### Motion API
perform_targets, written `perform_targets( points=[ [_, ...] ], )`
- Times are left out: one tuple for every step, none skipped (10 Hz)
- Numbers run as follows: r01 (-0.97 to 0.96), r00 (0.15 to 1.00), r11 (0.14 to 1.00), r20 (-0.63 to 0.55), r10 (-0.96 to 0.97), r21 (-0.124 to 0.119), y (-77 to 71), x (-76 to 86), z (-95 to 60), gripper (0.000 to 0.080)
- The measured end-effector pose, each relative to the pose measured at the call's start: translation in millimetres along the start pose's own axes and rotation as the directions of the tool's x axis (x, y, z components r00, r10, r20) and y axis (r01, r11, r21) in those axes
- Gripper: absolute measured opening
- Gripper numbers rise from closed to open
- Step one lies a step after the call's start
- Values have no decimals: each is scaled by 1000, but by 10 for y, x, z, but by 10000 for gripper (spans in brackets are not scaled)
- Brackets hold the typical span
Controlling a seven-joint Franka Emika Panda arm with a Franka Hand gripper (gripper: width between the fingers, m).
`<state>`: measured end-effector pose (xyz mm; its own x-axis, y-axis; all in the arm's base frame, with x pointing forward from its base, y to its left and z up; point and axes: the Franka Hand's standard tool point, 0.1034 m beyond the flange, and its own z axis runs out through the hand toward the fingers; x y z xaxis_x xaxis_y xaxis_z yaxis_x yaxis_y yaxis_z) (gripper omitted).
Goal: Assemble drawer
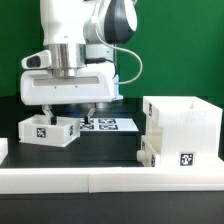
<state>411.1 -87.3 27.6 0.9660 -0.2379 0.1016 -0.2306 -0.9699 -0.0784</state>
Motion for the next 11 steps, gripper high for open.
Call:
perform_targets(
  points=[
    [2,1000,1000,-13,-2,-8,17,-49,80,649],
    [3,1000,1000,-13,-3,-10,11,-72,131,649],
    [4,1000,1000,-16,-4,-12,8,-89,171,649],
    [8,1000,1000,-25,-8,-15,-3,-90,202,649],
    [9,1000,1000,-24,-9,-15,-8,-97,216,649],
    [11,1000,1000,-26,-12,-15,-19,-86,217,649],
    [18,1000,1000,-26,-18,-14,-45,-84,218,537],
    [23,999,1000,-26,-23,-14,-66,-85,220,401],
    [22,999,1000,-25,-23,-14,-62,-86,220,401],
    [22,999,1000,-25,-23,-14,-62,-87,220,206],
    [23,999,1000,-25,-23,-14,-63,-88,221,79]
  ],
)
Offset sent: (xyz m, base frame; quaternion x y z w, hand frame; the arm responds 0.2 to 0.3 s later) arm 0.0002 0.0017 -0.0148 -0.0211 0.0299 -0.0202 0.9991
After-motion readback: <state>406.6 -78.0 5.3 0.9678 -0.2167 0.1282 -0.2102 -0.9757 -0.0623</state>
